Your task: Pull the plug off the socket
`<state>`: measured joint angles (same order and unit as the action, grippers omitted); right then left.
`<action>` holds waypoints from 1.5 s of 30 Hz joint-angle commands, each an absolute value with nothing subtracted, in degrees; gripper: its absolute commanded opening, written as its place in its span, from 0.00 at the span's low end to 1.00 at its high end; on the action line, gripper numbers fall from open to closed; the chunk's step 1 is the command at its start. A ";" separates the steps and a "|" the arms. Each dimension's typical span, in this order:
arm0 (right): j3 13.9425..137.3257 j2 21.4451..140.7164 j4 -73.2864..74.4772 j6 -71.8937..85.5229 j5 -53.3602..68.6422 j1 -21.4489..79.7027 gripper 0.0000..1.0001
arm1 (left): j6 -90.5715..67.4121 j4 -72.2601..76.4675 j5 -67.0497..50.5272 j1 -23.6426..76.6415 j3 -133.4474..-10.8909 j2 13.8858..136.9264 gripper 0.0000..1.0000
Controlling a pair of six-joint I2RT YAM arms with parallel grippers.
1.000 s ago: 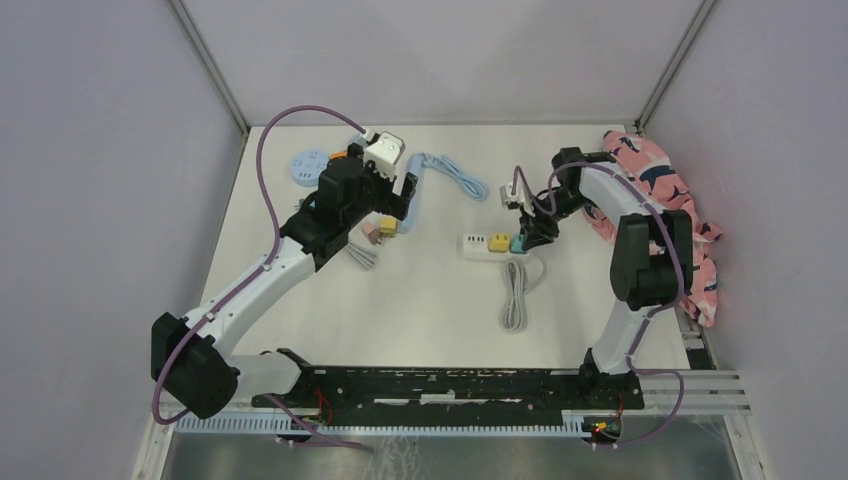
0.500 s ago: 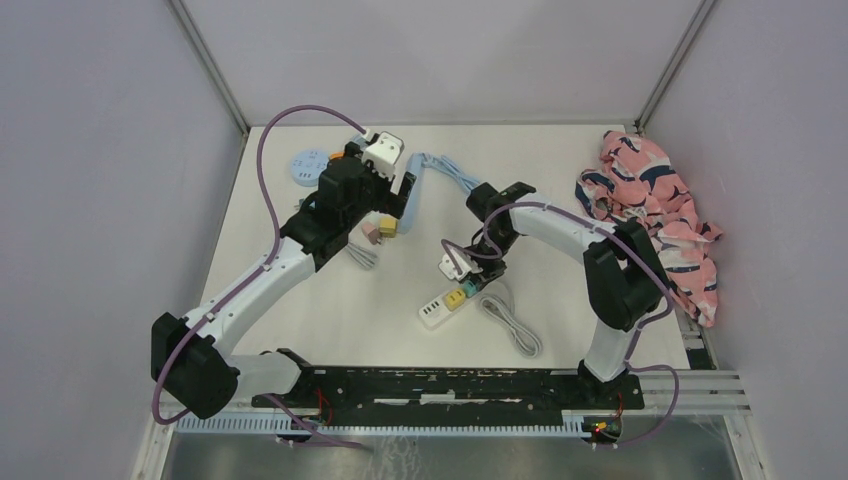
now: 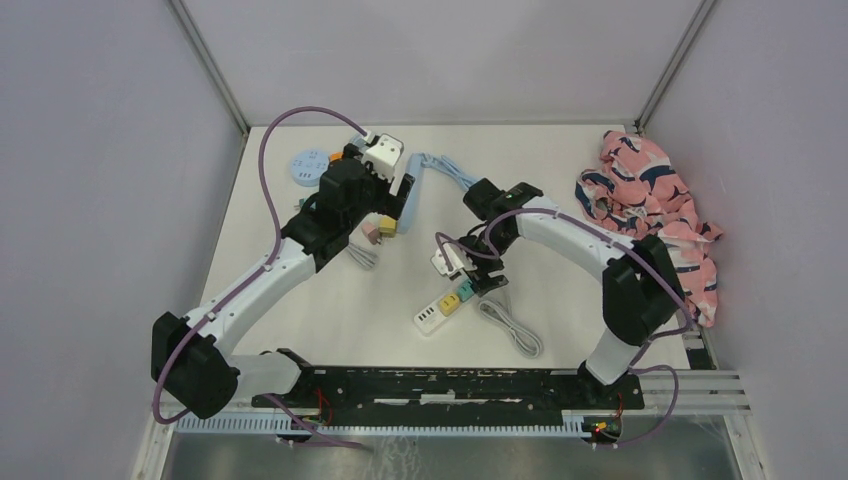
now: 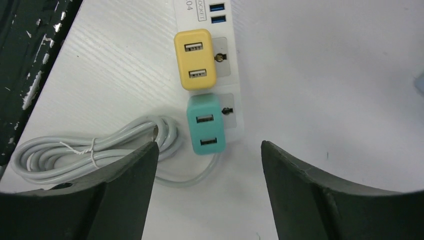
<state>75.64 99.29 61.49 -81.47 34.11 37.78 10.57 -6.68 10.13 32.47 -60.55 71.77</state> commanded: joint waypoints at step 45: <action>51.65 88.91 53.79 -79.09 16.44 47.02 0.29 | -13.92 50.24 -10.85 46.05 -5.39 51.46 0.90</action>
